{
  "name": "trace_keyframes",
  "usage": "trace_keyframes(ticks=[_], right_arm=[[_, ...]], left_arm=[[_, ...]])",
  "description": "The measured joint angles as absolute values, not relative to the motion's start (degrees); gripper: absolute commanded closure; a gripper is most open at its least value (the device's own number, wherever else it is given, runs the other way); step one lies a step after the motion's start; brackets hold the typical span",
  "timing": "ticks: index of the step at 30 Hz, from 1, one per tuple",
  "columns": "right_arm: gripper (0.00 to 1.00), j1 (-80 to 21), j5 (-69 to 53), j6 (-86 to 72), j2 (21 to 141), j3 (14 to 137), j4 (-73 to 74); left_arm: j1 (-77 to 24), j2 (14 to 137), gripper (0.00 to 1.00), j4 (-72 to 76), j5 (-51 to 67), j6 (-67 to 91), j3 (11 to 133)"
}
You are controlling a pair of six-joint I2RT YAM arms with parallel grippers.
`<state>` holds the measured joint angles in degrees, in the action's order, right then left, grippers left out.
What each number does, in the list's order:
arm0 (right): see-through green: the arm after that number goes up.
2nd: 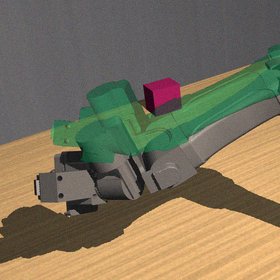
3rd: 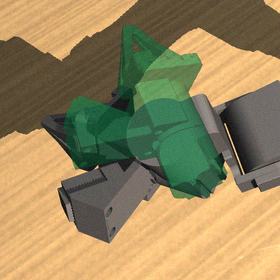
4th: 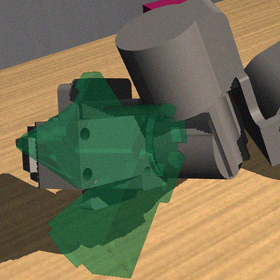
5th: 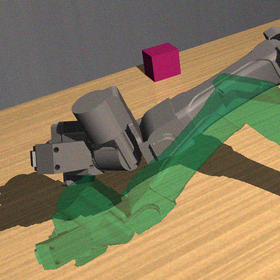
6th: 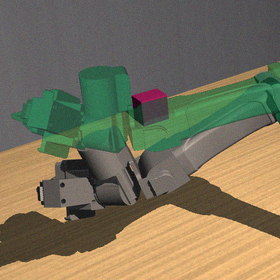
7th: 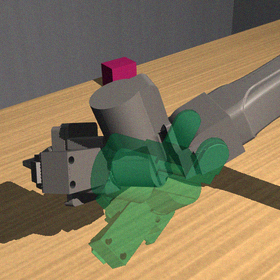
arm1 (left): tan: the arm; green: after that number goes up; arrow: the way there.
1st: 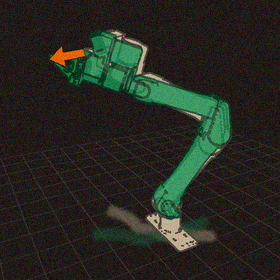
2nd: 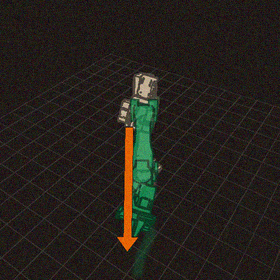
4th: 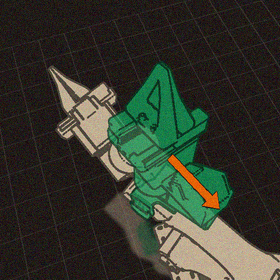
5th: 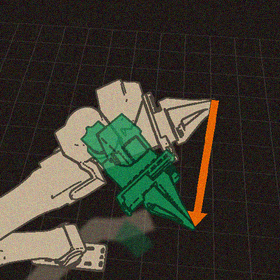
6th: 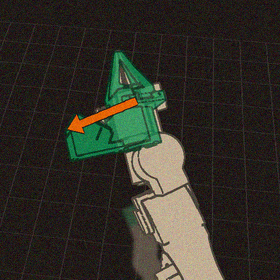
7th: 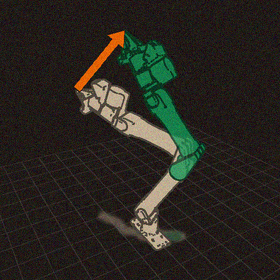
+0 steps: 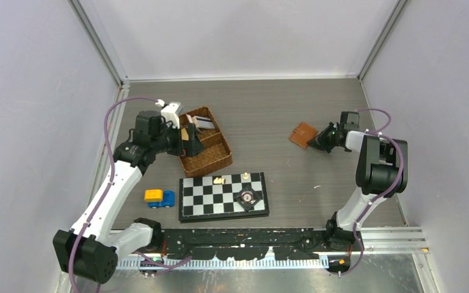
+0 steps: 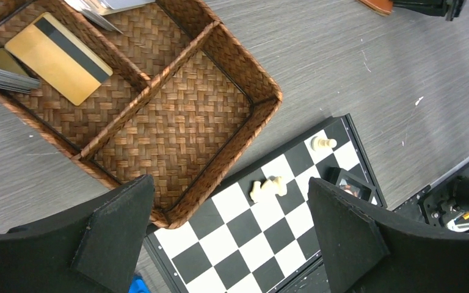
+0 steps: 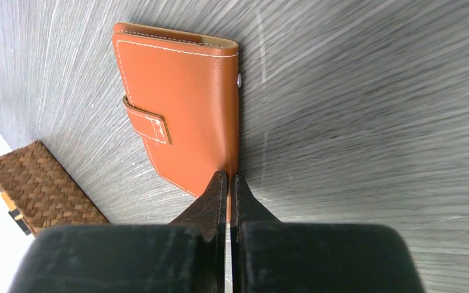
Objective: Put the credit cards into the card holder
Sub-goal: Pick up the card holder from the center of the board.
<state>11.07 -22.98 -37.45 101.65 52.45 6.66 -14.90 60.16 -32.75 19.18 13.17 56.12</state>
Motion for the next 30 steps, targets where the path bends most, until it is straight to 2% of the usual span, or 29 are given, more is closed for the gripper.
trace_keyframes(ticks=[8,16,22,30], right_arm=[[1.00,3.2,-27.4,-40.2,98.8,49.0,4.2],[1.00,-6.6,-31.0,-49.1,90.0,43.0,-7.0],[0.99,-8.6,-32.4,-54.7,84.7,39.5,-17.0],[0.99,-10.6,-37.6,-58.9,78.3,36.5,-31.0]], left_arm=[[-16.6,61.3,0.00,-29.8,22.5,17.5,56.1],[-25.7,63.6,0.00,-17.5,24.1,27.4,54.4],[-30.1,70.1,0.00,-9.2,25.7,35.0,52.3],[-30.3,71.3,0.00,0.7,27.3,43.2,51.2]])
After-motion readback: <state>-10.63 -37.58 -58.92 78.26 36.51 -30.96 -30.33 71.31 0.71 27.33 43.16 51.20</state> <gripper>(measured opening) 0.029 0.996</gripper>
